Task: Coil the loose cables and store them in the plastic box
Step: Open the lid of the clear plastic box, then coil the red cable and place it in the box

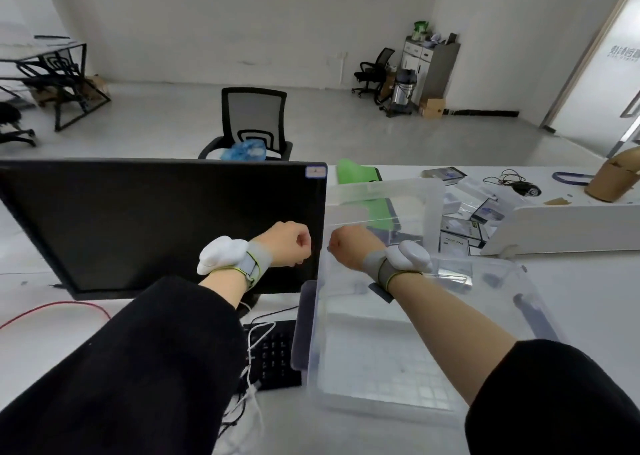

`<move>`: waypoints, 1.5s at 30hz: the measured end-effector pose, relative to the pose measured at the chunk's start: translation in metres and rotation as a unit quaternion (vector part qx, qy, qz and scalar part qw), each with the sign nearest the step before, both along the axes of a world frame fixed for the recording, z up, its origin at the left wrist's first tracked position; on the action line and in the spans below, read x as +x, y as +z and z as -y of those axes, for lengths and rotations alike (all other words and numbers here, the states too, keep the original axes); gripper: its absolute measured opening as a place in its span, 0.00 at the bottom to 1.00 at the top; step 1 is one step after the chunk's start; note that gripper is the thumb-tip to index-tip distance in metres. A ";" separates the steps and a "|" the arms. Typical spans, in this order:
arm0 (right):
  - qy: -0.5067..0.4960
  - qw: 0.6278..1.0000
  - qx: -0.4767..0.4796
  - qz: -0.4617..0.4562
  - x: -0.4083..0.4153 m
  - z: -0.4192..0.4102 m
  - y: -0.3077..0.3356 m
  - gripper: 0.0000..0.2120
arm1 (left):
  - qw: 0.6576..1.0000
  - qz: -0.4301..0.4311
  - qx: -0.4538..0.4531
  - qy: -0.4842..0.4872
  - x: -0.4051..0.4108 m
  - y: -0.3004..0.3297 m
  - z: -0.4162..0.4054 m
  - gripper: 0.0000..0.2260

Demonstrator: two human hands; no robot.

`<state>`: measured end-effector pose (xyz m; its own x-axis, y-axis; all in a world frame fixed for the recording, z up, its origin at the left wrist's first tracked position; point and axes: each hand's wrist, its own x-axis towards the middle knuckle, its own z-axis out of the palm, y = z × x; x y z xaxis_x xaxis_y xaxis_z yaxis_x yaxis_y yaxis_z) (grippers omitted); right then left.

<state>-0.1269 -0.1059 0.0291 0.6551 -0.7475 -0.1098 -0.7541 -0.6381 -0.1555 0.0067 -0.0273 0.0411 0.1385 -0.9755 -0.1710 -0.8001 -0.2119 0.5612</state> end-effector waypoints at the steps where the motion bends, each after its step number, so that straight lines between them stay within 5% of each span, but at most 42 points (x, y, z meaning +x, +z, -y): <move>1: 0.007 1.000 0.005 0.003 0.011 -0.014 -0.003 0.15 | 1.000 -0.002 0.003 0.008 0.012 -0.006 -0.013 0.05; 13: -0.013 0.990 0.137 -0.022 0.124 -0.137 -0.108 0.16 | 0.995 0.038 0.094 0.019 0.138 -0.125 -0.140 0.14; 17: -0.054 0.980 0.193 -0.007 0.138 -0.144 -0.138 0.14 | 0.993 -0.073 0.093 0.017 0.155 -0.140 -0.153 0.14; 22: -0.143 0.956 0.247 0.064 0.133 -0.138 -0.154 0.16 | 0.936 -0.194 0.290 -0.053 0.161 -0.127 -0.151 0.20; 28: -0.232 0.880 0.318 0.266 0.132 -0.126 -0.139 0.19 | 0.972 -0.212 0.047 0.092 0.159 -0.107 -0.121 0.21; 32: -0.245 0.842 0.329 0.352 0.134 -0.109 -0.117 0.11 | 0.898 -0.383 -0.070 0.207 0.169 -0.086 -0.099 0.20; 34: -0.272 0.778 0.409 0.392 0.132 -0.103 -0.107 0.10 | 0.856 -0.443 -0.108 0.243 0.175 -0.079 -0.095 0.18; 38: -0.307 0.674 0.490 0.461 0.133 -0.100 -0.099 0.06 | 0.828 -0.490 -0.128 0.240 0.181 -0.068 -0.092 0.13; 41: -0.313 0.691 0.449 0.471 0.139 -0.099 -0.093 0.09 | 0.841 -0.477 -0.130 0.220 0.177 -0.057 -0.091 0.10; 43: -0.307 0.724 0.411 0.461 0.139 -0.096 -0.087 0.12 | 0.894 -0.372 -0.136 0.209 0.174 -0.050 -0.090 0.06; 45: -0.284 0.748 0.390 0.456 0.136 -0.093 -0.079 0.13 | 0.942 -0.219 -0.159 0.201 0.171 -0.048 -0.091 0.13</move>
<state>0.0093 -0.0133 -0.0501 0.3234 -0.8757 -0.3586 -0.2227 0.2978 -0.9283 0.1781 0.0639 -0.0067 0.4918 -0.8707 -0.0063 -0.3683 -0.2145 0.9046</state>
